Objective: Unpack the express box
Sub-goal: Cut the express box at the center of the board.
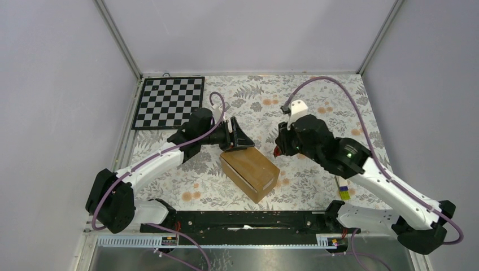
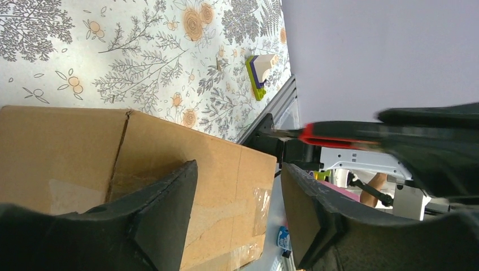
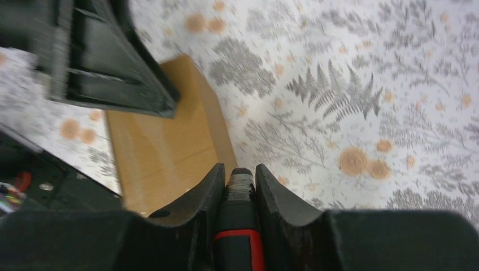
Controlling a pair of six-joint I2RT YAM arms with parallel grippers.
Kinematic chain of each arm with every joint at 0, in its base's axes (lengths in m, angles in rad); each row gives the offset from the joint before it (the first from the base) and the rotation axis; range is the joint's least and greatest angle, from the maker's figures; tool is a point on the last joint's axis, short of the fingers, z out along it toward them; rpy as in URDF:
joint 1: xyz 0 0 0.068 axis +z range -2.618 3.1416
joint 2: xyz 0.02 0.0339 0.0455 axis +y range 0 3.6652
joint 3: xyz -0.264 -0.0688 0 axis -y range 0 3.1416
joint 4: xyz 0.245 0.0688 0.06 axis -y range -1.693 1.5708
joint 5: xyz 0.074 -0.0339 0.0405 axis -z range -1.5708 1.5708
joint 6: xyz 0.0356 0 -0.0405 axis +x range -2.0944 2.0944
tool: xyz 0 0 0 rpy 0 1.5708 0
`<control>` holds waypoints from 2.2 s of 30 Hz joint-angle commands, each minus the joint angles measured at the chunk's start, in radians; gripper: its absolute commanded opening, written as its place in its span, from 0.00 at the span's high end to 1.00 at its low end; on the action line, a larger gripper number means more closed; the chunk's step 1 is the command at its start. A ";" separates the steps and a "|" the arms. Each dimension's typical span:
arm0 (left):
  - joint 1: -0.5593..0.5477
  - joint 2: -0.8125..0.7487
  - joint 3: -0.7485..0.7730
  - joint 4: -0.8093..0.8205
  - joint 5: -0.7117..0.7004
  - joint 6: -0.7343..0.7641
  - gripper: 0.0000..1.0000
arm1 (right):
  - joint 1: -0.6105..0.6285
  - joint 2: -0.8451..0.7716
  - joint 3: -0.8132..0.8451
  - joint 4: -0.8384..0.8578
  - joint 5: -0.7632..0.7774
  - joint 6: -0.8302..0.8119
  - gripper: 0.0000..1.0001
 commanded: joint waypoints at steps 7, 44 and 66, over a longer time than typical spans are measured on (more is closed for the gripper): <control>0.089 -0.081 0.090 -0.015 0.098 -0.011 0.35 | 0.051 -0.043 0.078 0.240 -0.187 0.004 1.00; 0.220 -0.173 -0.188 0.119 0.270 -0.096 0.33 | 0.347 0.106 -0.134 0.713 0.073 -0.125 1.00; 0.223 -0.171 -0.189 0.080 0.261 -0.071 0.33 | 0.348 0.117 -0.175 0.725 0.065 -0.127 1.00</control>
